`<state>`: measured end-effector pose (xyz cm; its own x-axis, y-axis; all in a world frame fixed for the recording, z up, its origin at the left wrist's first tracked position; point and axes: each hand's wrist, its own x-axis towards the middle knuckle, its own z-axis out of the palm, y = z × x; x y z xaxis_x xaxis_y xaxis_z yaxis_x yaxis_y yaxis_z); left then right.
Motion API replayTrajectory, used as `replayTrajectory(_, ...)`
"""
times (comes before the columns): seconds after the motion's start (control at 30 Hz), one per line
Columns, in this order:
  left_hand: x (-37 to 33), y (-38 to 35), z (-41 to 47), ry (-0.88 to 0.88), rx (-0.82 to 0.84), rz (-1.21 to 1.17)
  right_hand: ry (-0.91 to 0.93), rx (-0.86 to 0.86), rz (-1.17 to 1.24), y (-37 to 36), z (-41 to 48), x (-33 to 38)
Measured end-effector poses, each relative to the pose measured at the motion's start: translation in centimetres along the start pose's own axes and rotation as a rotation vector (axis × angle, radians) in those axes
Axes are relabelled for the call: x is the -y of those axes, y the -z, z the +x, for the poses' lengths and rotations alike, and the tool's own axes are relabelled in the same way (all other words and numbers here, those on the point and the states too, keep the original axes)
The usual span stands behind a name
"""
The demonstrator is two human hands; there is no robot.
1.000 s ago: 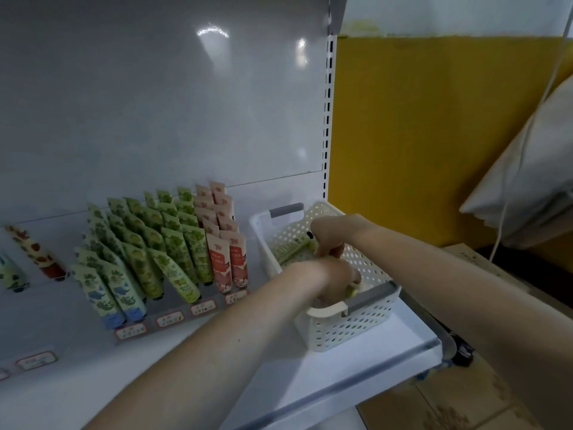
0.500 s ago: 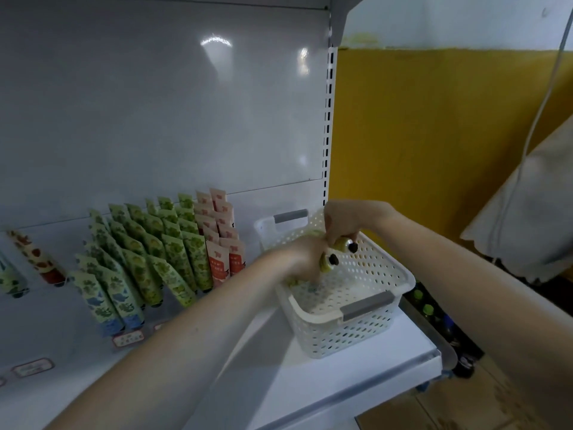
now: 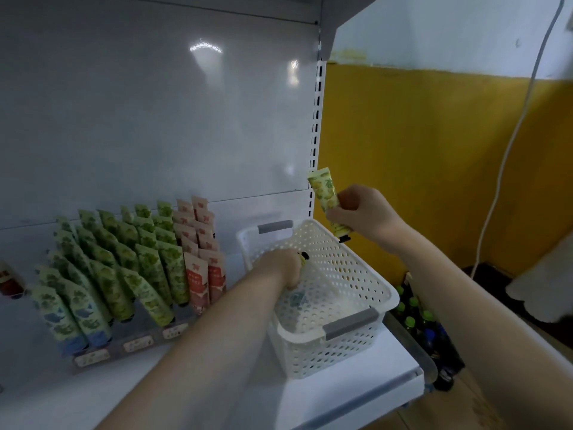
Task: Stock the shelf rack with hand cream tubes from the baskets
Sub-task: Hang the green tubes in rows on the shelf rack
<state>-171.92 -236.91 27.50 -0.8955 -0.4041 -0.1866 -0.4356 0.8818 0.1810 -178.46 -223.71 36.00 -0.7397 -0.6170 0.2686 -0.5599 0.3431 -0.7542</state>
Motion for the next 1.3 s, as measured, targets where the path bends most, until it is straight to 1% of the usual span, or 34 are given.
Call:
replayTrajectory(0.13, 0.0, 0.1, 0.4, 0.031, -0.013, 0.012, -0.013, -0.021, 0.046, -0.6, -0.2, 0.2)
replayTrajectory(0.23, 0.0, 0.2, 0.4, 0.05, 0.054, 0.0, -0.007, -0.039, 0.075, -0.8, -0.5, 0.4)
replayTrajectory(0.3, -0.1, 0.2, 0.2, 0.056, 0.07, -0.052, -0.005, -0.052, 0.076, -0.8, -0.6, 0.5)
replayTrajectory(0.33, -0.1, 0.3, 0.1, 0.062, 0.04, -0.11, -0.003, -0.057, 0.078, -0.8, -0.7, 0.5)
replayTrajectory(0.43, -0.2, 1.2, -0.5, 0.056, -0.131, -0.367, 0.007, -0.063, 0.13, -0.3, -1.1, 1.0)
replayTrajectory(0.57, -1.3, 4.3, -2.4, 0.063, -0.318, -0.914, 0.063, -0.106, 0.201, 0.8, -1.8, 2.4)
replayTrajectory(0.63, -1.6, 5.8, -4.4, 0.024, -0.442, -1.128, 0.111, -0.14, 0.249, 1.4, -2.6, 3.5)
replayTrajectory(0.7, -1.3, 7.1, -7.2, -0.038, -0.551, -1.298, 0.144, -0.141, 0.325, 1.7, -3.6, 4.7)
replayTrajectory(0.8, 0.6, 8.7, -12.2, -0.092, -0.688, -1.435, 0.141, -0.031, 0.397, 1.3, -5.8, 6.7)
replayTrajectory(0.9, 2.8, 9.1, -17.0, -0.101, -0.809, -1.451, 0.139, 0.14, 0.386, -0.6, -8.6, 8.6)
replayTrajectory(0.97, 4.2, 8.8, -19.6, -0.09, -0.82, -1.434, 0.146, 0.252, 0.407, -2.7, -10.6, 9.8)
replayTrajectory(1.03, 5.6, 8.3, -21.9, -0.096, -0.785, -1.426, 0.148, 0.329, 0.417, -4.9, -12.5, 10.8)
replayTrajectory(1.1, 7.1, 7.6, -24.0, -0.097, -0.775, -1.393, 0.146, 0.37, 0.431, -6.9, -14.0, 11.7)
replayTrajectory(1.3, 10.6, 5.6, -28.1, -0.049, -0.827, -1.34, 0.127, 0.439, 0.555, -11.0, -17.3, 13.0)
